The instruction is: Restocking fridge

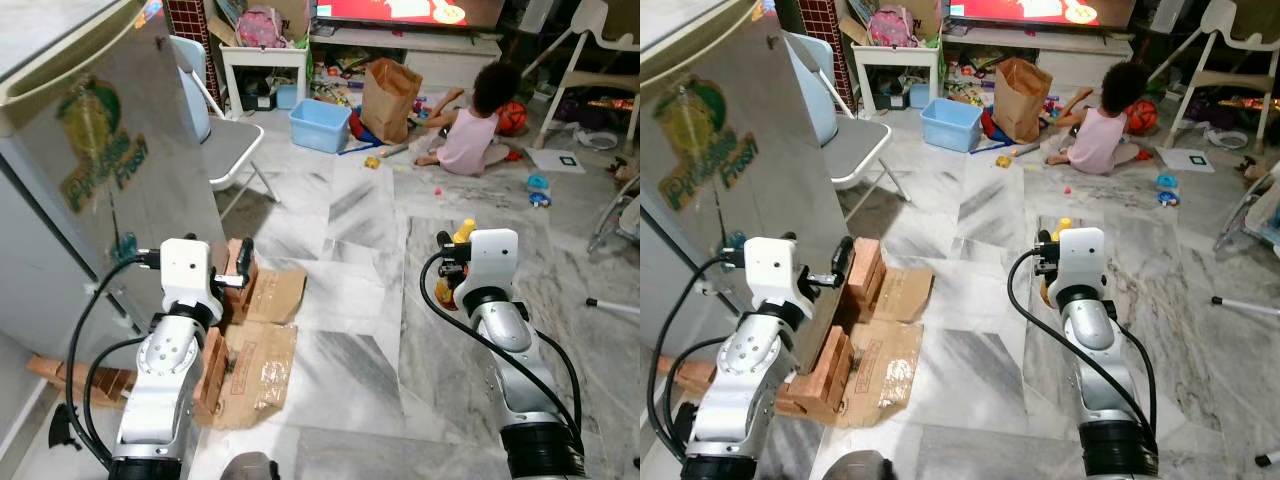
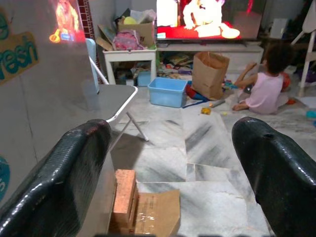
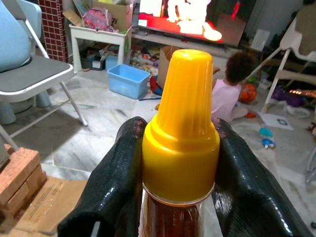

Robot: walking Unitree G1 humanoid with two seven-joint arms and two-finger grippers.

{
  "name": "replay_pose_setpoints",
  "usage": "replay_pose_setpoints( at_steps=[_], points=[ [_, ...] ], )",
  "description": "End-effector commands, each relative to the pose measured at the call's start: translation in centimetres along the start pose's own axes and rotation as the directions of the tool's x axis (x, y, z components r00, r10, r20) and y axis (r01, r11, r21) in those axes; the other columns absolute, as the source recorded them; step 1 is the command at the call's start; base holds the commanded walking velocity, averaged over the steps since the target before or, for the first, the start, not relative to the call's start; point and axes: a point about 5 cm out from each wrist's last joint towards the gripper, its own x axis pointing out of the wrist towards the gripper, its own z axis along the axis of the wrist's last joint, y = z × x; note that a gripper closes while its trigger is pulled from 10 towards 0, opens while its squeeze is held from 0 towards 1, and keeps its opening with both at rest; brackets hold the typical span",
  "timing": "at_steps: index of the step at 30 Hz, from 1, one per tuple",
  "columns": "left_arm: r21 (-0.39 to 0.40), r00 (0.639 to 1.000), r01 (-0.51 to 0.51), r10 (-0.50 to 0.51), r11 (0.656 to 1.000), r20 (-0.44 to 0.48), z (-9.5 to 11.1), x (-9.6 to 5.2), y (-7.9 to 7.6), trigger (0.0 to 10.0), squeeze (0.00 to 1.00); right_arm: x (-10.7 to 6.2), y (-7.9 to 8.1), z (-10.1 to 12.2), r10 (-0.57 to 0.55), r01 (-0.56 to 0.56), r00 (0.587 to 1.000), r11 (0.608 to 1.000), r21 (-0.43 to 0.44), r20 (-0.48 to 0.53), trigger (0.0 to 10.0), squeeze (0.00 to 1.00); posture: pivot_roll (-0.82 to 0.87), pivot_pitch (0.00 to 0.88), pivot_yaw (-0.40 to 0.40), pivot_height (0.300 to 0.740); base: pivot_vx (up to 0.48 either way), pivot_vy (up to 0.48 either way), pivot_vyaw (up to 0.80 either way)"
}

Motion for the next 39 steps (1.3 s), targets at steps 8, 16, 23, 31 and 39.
replay_pose_setpoints(
  at_steps=[8, 16, 23, 31, 39],
  points=[
    [-0.012, 0.999, 0.044, -0.044, 0.999, -0.029, -0.5, -0.5, -0.4, 10.0, 0.0, 0.0, 0.3, 0.8, 0.041, -0.041, 0.999, 0.999, -0.012, 0.036, 10.0, 0.0, 0.03, 0.0, -0.036, 0.74, 0.0, 0.48, 0.0],
    [-0.013, 0.998, 0.063, -0.064, 0.998, -0.02, -0.2, -0.6, -0.6, 10.0, 0.0, 0.0, 0.5, 0.5, 0.063, -0.063, 0.998, 0.998, 0.006, 0.019, 10.0, 0.0, 0.03, 0.0, -0.04, 0.74, 0.0, 0.24, 0.0],
    [0.02, 0.995, -0.089, 0.09, 0.996, -0.048, -0.8, -0.2, 1.7, 10.0, 0.0, -0.2, 0.5, 0.0, 0.055, -0.055, 0.998, 0.998, -0.001, -0.007, 10.0, 0.0, 0.03, 0.0, -0.041, 0.74, 0.0, 0.0, 0.0],
    [0.033, 0.979, -0.193, 0.195, 0.981, -0.064, -1.0, 1.1, 3.9, 10.0, 0.0, -0.6, 0.6, 0.3, 0.08, -0.08, 0.997, 0.997, -0.016, 0.007, 10.0, 0.0, 0.02, 0.0, -0.036, 0.74, 0.0, 0.0, 0.0],
    [0.033, 0.969, -0.241, 0.243, 0.97, -0.049, 0.1, 4.2, 5.3, 10.0, 0.0, -1.1, 1.6, 1.2, 0.115, -0.116, 0.993, 0.993, 0.019, 0.014, 10.0, 0.0, -0.03, 0.0, -0.024, 0.74, 0.0, 0.0, 0.0]
  ],
)
